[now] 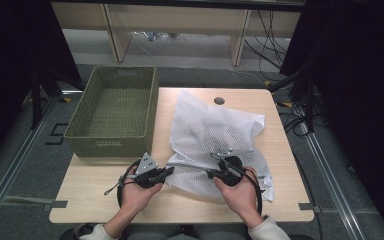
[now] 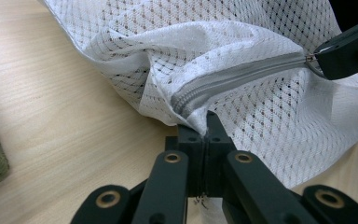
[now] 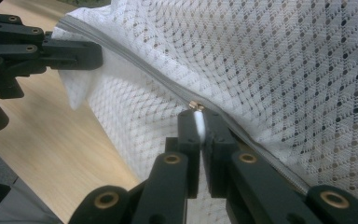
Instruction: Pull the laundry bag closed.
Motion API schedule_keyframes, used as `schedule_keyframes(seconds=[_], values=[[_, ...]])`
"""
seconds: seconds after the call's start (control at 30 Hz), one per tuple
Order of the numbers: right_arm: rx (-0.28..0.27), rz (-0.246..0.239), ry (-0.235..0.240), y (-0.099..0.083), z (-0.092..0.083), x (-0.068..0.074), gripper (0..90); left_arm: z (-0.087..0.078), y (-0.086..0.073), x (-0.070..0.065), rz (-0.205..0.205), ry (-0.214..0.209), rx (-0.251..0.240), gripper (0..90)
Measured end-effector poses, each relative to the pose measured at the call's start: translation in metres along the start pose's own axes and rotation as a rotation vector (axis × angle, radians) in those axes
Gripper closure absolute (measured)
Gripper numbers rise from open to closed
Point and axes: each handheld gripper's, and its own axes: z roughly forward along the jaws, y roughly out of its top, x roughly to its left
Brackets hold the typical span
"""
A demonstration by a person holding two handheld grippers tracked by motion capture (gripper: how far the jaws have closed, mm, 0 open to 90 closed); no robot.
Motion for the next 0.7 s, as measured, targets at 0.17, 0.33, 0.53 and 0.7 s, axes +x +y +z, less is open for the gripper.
schedule_keyframes(seconds=[0.17, 0.33, 0.53, 0.7], values=[[0.002, 0.029, 0.005, -0.0011, -0.0012, -0.0003, 87.9, -0.0003, -0.0003, 0.0007, -0.001, 0.005, 0.009, 88.6], [-0.001, 0.018, 0.008, -0.0014, -0.0025, -0.0026, 87.9, -0.0005, -0.0003, 0.001, 0.0, 0.007, 0.01, 88.6], [0.001, 0.001, 0.001, -0.0019, -0.004, -0.0052, 87.9, -0.0005, -0.0004, 0.0014, 0.0, 0.007, 0.008, 88.6], [0.005, 0.006, -0.001, -0.0029, -0.0047, -0.0061, 87.9, -0.0006, -0.0003, 0.0017, -0.003, 0.008, 0.008, 88.6]])
